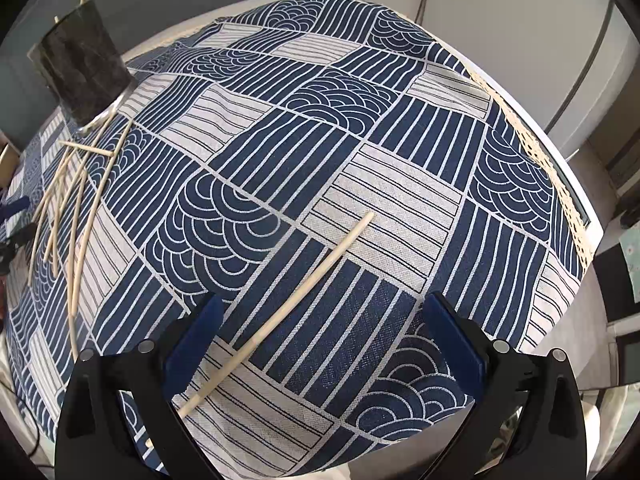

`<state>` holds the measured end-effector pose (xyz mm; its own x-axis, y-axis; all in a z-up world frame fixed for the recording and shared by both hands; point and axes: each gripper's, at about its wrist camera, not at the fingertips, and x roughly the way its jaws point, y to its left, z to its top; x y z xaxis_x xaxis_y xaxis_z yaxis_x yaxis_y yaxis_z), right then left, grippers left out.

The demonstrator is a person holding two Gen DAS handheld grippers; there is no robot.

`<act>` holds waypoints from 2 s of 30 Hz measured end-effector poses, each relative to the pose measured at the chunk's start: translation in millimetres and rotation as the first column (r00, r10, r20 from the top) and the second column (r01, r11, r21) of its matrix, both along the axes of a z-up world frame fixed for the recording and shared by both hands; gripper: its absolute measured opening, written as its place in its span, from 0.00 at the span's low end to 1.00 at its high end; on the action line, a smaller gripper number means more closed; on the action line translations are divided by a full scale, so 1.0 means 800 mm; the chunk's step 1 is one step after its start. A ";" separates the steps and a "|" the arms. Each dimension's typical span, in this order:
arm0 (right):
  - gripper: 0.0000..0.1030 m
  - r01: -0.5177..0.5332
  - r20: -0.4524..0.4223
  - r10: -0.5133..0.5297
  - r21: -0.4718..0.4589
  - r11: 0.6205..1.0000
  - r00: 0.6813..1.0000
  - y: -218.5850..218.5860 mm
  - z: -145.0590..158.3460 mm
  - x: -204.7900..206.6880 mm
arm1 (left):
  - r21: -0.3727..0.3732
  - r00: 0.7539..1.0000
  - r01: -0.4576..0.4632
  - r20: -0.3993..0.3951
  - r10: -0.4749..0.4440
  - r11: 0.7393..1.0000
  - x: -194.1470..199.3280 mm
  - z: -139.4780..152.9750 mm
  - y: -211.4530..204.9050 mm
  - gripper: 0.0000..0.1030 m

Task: Organize utensils
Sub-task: 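Close the left tool on a wooden stick while the right tool grasps another, then carry the left tool's stick into the holder and open while the right tool does the same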

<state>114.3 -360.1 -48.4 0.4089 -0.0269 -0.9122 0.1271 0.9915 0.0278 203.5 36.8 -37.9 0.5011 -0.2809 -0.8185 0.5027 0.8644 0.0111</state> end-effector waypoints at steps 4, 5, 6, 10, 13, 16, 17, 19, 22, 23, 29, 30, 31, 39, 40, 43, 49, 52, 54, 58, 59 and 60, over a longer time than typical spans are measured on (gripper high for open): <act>0.94 0.007 0.026 -0.007 -0.002 1.000 1.000 0.001 0.000 -0.004 | -0.003 1.000 -0.009 -0.001 0.009 1.000 -0.001 0.000 0.001 0.96; 0.94 0.007 0.033 -0.007 -0.002 1.000 0.999 0.001 0.000 -0.005 | -0.005 1.000 -0.016 -0.001 0.016 1.000 0.000 0.000 0.001 0.96; 0.94 0.007 0.039 -0.006 -0.002 1.000 0.999 0.000 0.000 -0.006 | -0.007 1.000 -0.025 -0.001 0.025 1.000 0.000 0.000 0.000 0.96; 0.94 -0.009 0.057 0.009 -0.006 1.000 0.998 -0.001 0.001 -0.011 | -0.005 0.999 -0.051 0.002 0.051 0.999 0.003 0.000 -0.005 0.96; 0.92 -0.023 0.042 0.023 -0.009 1.000 0.999 -0.001 0.003 -0.011 | -0.007 0.997 -0.072 0.001 0.072 0.997 0.008 0.000 -0.007 0.96; 0.63 -0.050 0.047 0.050 -0.009 0.999 0.998 0.000 0.008 -0.014 | -0.014 0.994 -0.111 -0.002 0.111 0.994 0.013 0.000 -0.009 0.95; 0.49 -0.061 0.063 0.062 -0.011 0.998 0.996 0.000 0.012 -0.017 | -0.013 0.993 -0.118 -0.002 0.118 0.993 0.014 0.000 -0.009 0.95; 0.28 -0.049 0.076 0.050 -0.005 0.999 0.996 -0.005 0.017 -0.022 | -0.014 0.993 -0.119 -0.002 0.119 0.993 0.013 0.000 -0.008 0.95; 0.09 -0.095 0.074 0.095 0.000 0.995 0.993 -0.007 0.018 -0.019 | -0.013 0.993 -0.121 0.004 0.121 0.993 0.008 0.001 -0.007 0.89; 0.05 -0.095 0.072 0.094 0.012 0.995 0.993 -0.009 0.019 -0.017 | -0.014 0.993 -0.120 0.005 0.120 0.993 0.006 0.002 -0.007 0.87; 0.04 -0.143 0.148 0.118 0.178 0.974 0.982 -0.038 0.016 -0.002 | -0.065 0.983 -0.177 -0.068 0.173 0.982 0.003 0.015 0.010 0.06; 0.04 -0.150 0.162 0.116 0.213 0.966 0.980 -0.042 0.015 0.000 | -0.074 0.979 -0.193 -0.079 0.187 0.978 0.003 0.015 0.014 0.05; 0.04 -0.154 0.176 0.112 0.243 0.958 0.978 -0.046 0.015 0.003 | -0.083 0.975 -0.211 -0.090 0.204 0.974 0.002 0.015 0.018 0.05; 0.04 -0.297 0.358 0.167 0.347 0.889 0.919 -0.046 0.049 0.017 | -0.198 0.940 -0.338 -0.117 0.320 0.920 -0.022 0.030 0.051 0.05; 0.04 -0.315 0.377 0.175 0.350 0.882 0.910 -0.043 0.054 0.019 | -0.214 0.934 -0.356 -0.116 0.338 0.910 -0.027 0.033 0.057 0.05; 0.04 -0.394 0.451 0.206 0.377 0.838 0.869 -0.027 0.072 0.035 | -0.285 0.920 -0.392 -0.106 0.378 0.875 -0.038 0.050 0.071 0.05; 0.05 -0.538 0.582 0.258 0.378 0.754 0.771 0.025 0.118 0.084 | -0.382 0.901 -0.396 0.013 0.433 0.835 -0.047 0.104 0.078 0.05; 0.04 -0.585 0.634 0.264 0.370 0.722 0.727 0.047 0.144 0.104 | -0.437 0.903 -0.347 0.083 0.421 0.830 -0.043 0.132 0.073 0.05; 0.05 -0.612 0.665 0.259 0.373 0.698 0.701 0.059 0.161 0.119 | -0.477 0.907 -0.300 0.127 0.403 0.826 -0.038 0.148 0.068 0.05; 0.05 -0.623 0.750 0.207 0.325 0.711 0.628 0.084 0.204 0.149 | -0.517 0.907 -0.188 0.234 0.349 0.835 -0.020 0.183 0.049 0.05; 0.05 -0.621 0.768 0.188 0.320 0.715 0.612 0.089 0.212 0.157 | -0.527 0.904 -0.156 0.265 0.336 0.835 -0.013 0.192 0.042 0.05; 0.05 -0.622 0.780 0.171 0.324 0.713 0.602 0.093 0.220 0.164 | -0.536 0.902 -0.130 0.285 0.324 0.834 -0.010 0.198 0.038 0.05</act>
<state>245.2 -286.1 127.4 0.7199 0.6709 -0.1780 -0.5539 0.7098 0.4352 195.8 67.4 120.9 0.8253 -0.4374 -0.3572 0.3366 0.8889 -0.3107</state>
